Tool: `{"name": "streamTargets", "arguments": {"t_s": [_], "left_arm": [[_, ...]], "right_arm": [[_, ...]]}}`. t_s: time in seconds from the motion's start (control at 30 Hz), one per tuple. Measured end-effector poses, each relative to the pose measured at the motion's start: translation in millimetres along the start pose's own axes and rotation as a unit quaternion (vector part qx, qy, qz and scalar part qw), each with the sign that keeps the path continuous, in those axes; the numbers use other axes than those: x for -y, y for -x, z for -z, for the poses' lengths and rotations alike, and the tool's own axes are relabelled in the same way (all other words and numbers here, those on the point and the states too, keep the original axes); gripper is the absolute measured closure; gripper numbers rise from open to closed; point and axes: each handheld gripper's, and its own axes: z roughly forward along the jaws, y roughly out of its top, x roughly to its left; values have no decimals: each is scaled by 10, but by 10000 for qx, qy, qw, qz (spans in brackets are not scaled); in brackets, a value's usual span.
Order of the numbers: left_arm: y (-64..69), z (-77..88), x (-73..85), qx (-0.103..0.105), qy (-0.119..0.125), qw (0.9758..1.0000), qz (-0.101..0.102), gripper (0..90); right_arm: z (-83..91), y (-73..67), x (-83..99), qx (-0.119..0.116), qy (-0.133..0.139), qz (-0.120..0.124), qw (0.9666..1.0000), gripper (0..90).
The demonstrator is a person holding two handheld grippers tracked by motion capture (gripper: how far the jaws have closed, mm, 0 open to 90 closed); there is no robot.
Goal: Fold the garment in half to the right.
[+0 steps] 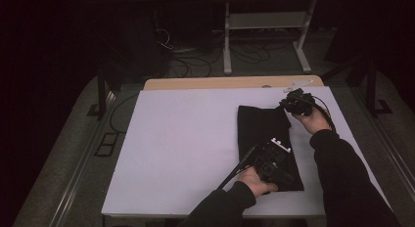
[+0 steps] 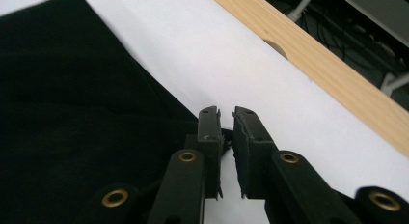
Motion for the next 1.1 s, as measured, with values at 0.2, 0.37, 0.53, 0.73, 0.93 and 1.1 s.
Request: {"name": "streamTargets", "arguments": {"t_s": [0.2,0.37,0.53,0.73,0.93,1.1], "left_arm": [[13,36,-2,6,51,10000,41,749],[14,88,-3,-1,186,9998,20,606],[3,154,-5,-3,280,9996,-57,499],[-24,234,-13,-104,418,9990,-131,372],[-58,332,-17,-68,496,9985,-199,300],[-96,420,-20,-94,613,9976,-296,210]], "right_arm": [[68,111,100,26,-54,-406,9992,703],[117,143,111,-53,-38,-613,9981,582],[175,148,95,-162,35,-741,9971,458],[268,166,82,-365,127,-903,9952,268],[362,166,92,-417,194,-1059,9933,133],[456,175,140,-566,266,-1129,9916,83]]}}
